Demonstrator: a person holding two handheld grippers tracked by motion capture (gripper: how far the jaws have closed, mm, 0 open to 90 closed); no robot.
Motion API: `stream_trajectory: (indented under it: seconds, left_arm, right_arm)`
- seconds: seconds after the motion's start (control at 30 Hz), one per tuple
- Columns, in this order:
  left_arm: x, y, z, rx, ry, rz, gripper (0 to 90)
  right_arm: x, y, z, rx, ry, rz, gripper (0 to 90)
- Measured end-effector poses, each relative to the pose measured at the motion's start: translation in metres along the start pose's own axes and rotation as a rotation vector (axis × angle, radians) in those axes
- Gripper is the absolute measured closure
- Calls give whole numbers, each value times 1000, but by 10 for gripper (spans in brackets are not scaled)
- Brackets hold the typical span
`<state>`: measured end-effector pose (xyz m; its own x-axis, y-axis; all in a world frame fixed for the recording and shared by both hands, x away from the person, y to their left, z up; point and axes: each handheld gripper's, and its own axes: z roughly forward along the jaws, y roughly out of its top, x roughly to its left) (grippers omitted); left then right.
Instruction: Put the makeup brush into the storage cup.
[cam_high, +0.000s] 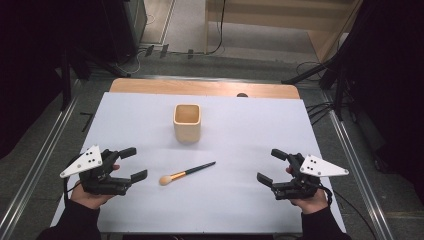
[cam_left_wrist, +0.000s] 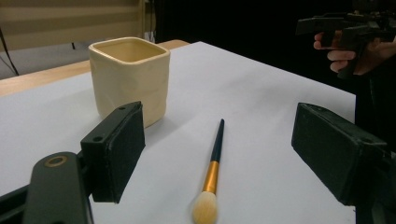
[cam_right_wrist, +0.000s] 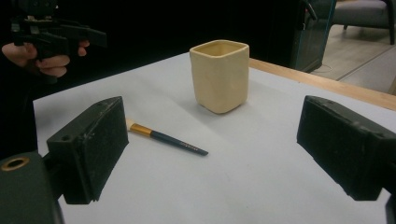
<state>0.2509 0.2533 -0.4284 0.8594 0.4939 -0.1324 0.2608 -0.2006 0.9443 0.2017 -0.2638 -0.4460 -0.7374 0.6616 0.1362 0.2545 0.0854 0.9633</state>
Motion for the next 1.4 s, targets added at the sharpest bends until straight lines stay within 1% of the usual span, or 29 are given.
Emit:
stream_trajectory:
  seconds: [0.3,0.47,0.63,0.67,0.7,1.03,1.3,1.33,1.4]
  left_arm:
    - [0,0,0,0,0,-5,183]
    - [0,0,0,2,0,-4,184]
    - [0,0,0,1,1,-5,184]
    - [0,0,-1,2,1,-3,184]
    - [0,0,-1,2,1,-5,184]
    - [0,0,-1,-1,-1,-1,184]
    - [0,0,-1,1,1,0,186]
    - [0,0,-1,2,2,-1,186]
    - [0,0,-1,0,0,-1,186]
  right_arm:
    - [1,-1,1,3,5,-14,93]
    - [0,-1,1,-3,3,0,93]
    - [0,-1,0,-2,-2,2,93]
    - [-1,-1,1,-1,-18,9,115]
    - [-1,-1,1,0,-19,12,115]
    - [-1,-1,0,-9,-12,11,117]
    - [0,-1,0,-2,-9,11,132]
    - [0,-1,0,-6,-10,6,146]
    - [0,0,0,-16,-5,2,145]
